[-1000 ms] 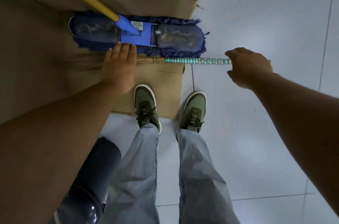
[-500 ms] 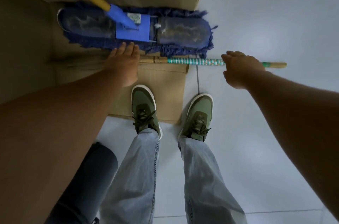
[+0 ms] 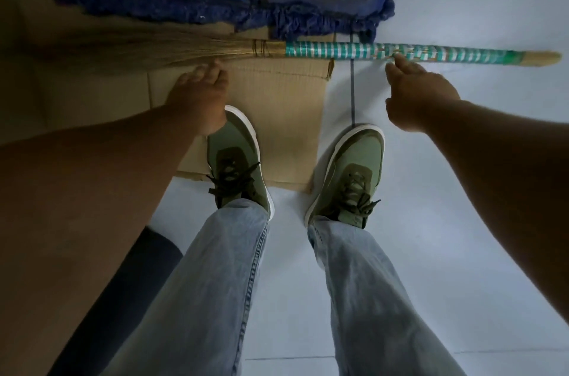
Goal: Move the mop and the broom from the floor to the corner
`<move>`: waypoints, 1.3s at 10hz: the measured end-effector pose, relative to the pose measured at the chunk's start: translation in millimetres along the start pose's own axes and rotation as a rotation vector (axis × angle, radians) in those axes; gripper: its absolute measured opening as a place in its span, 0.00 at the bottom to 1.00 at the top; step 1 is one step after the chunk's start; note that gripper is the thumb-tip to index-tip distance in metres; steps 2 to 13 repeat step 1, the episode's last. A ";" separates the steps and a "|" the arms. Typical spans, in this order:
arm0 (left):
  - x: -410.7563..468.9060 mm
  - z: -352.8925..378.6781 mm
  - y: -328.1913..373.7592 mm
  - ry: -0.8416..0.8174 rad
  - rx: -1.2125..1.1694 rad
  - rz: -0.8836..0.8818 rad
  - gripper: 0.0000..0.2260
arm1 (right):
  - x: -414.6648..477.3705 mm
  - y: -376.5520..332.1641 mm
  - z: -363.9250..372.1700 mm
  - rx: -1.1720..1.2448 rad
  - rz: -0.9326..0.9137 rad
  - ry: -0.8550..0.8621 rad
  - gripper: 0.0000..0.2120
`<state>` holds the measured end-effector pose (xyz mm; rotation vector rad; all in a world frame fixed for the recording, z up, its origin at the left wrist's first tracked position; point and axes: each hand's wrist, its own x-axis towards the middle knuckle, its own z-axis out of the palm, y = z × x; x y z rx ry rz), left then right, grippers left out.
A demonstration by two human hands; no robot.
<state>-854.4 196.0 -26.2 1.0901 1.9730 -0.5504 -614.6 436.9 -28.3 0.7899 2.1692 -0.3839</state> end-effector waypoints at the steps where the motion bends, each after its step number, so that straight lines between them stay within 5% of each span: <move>1: -20.6 -15.1 -0.9 0.025 -0.032 0.010 0.33 | -21.4 -0.9 -13.7 0.012 -0.021 0.015 0.35; 13: -20.6 -15.1 -0.9 0.025 -0.032 0.010 0.33 | -21.4 -0.9 -13.7 0.012 -0.021 0.015 0.35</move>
